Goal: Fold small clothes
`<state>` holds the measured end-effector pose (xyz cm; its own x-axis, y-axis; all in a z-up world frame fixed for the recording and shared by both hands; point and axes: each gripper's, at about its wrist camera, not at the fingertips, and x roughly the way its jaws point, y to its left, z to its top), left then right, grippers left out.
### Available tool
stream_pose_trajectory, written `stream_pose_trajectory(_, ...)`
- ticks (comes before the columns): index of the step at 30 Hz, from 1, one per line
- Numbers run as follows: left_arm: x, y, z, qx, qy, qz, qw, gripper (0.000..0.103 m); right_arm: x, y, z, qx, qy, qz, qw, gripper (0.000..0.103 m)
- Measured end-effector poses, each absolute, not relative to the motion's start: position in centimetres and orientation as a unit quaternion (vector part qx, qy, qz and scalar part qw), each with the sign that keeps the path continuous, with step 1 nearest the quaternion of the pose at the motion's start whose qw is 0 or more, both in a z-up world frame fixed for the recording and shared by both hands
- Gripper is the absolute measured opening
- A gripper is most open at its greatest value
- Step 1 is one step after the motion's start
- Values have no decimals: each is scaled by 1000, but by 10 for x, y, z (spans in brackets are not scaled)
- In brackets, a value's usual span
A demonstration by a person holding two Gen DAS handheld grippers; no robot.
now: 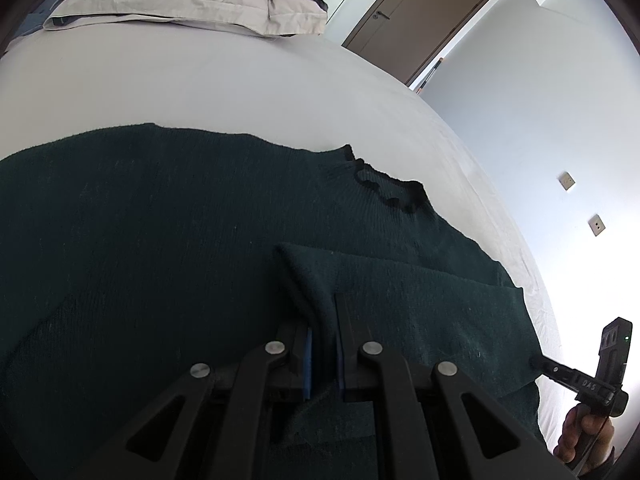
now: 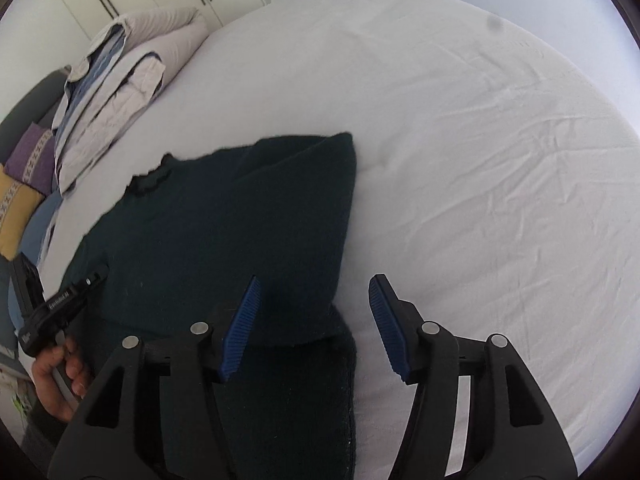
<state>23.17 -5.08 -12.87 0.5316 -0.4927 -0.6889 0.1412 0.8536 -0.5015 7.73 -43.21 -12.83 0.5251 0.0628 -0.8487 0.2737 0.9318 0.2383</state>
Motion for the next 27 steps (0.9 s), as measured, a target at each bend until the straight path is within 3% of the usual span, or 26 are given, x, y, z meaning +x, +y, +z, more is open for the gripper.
stream_pose_trajectory(1, 231, -50, -128, -197, 447, -186, 852, 10, 79, -431, -133, 168, 491, -64, 852, 28)
stream_pose_trajectory(2, 231, -49, -128, -198, 448, -186, 852, 10, 77, -432, -135, 169, 490, -64, 853, 26)
stream_pose_trajectory(3, 231, -49, -128, -198, 449, -187, 851, 10, 75, -435, -136, 172, 487, -63, 854, 15)
stream_pose_trajectory(6, 230, -49, -127, -200, 451, -187, 849, 9, 71, -435, -132, 176, 478, -69, 858, 12)
stream_pose_trajectory(19, 223, -40, -134, -218, 451, -192, 844, 12, 62, -462, -151, 230, 445, -49, 864, 11)
stream_pose_trajectory(23, 218, -36, -132, -224, 449, -198, 842, 14, 54, -463, -134, 235, 441, -70, 863, 23)
stream_pose_trajectory(27, 216, -35, -132, -226, 448, -196, 843, 16, 44, -447, -95, 211, 398, -88, 888, 25)
